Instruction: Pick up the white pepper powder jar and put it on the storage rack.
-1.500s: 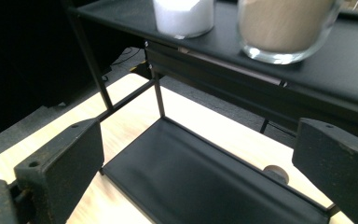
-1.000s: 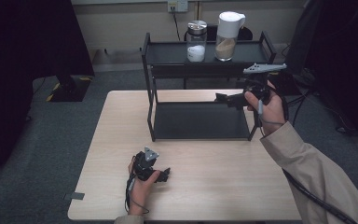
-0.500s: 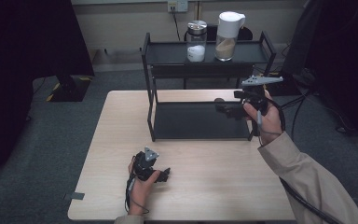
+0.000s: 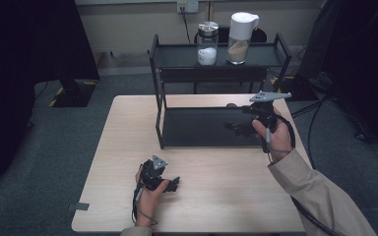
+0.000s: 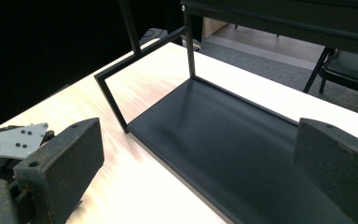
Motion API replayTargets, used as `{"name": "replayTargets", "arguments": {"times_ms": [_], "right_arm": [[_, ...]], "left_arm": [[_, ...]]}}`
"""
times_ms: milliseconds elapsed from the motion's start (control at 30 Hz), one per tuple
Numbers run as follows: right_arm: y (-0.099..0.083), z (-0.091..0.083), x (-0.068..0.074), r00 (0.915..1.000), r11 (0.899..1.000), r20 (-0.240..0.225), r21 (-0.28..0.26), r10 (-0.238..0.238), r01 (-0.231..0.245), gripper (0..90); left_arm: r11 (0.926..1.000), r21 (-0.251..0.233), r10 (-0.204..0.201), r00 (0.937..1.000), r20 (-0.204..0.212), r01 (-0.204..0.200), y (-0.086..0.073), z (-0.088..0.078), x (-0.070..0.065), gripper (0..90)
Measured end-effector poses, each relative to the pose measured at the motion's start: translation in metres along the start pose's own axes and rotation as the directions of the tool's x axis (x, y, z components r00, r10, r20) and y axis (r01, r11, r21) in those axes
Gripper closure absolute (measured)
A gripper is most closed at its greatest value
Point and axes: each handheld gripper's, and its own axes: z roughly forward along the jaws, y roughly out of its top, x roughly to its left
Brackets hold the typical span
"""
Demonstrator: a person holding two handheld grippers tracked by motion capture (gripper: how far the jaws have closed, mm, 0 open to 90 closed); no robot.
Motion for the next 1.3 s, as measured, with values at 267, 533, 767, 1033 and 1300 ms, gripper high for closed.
{"name": "replayTargets", "arguments": {"times_ms": [267,533,767,1033,1300], "right_arm": [[-0.013,0.005,-0.001,0.9995,1.0,-0.023,0.008,0.023,-0.023,1.0],[-0.028,0.009,-0.004,0.9985,0.999,-0.038,0.012,0.039,-0.038,1.0],[-0.036,0.011,-0.004,0.9981,0.999,-0.041,0.022,0.045,-0.044,1.0],[-0.049,0.014,-0.007,0.9973,0.998,-0.051,0.024,0.053,-0.052,1.0],[-0.057,0.017,-0.007,0.9971,0.998,-0.052,0.036,0.056,-0.054,1.0]], "left_arm": [[1.0,0.0,0.0,1.0,0.0,0.0,0.0,0.0,0.0,0.0],[1.0,0.0,0.0,1.0,0.0,0.0,0.0,0.0,0.0,0.0],[1.0,0.0,0.0,1.0,0.0,0.0,0.0,0.0,0.0,0.0],[1.0,0.0,0.0,1.0,0.0,0.0,0.0,0.0,0.0,0.0],[1.0,0.0,0.0,1.0,0.0,0.0,0.0,0.0,0.0,0.0]]}}
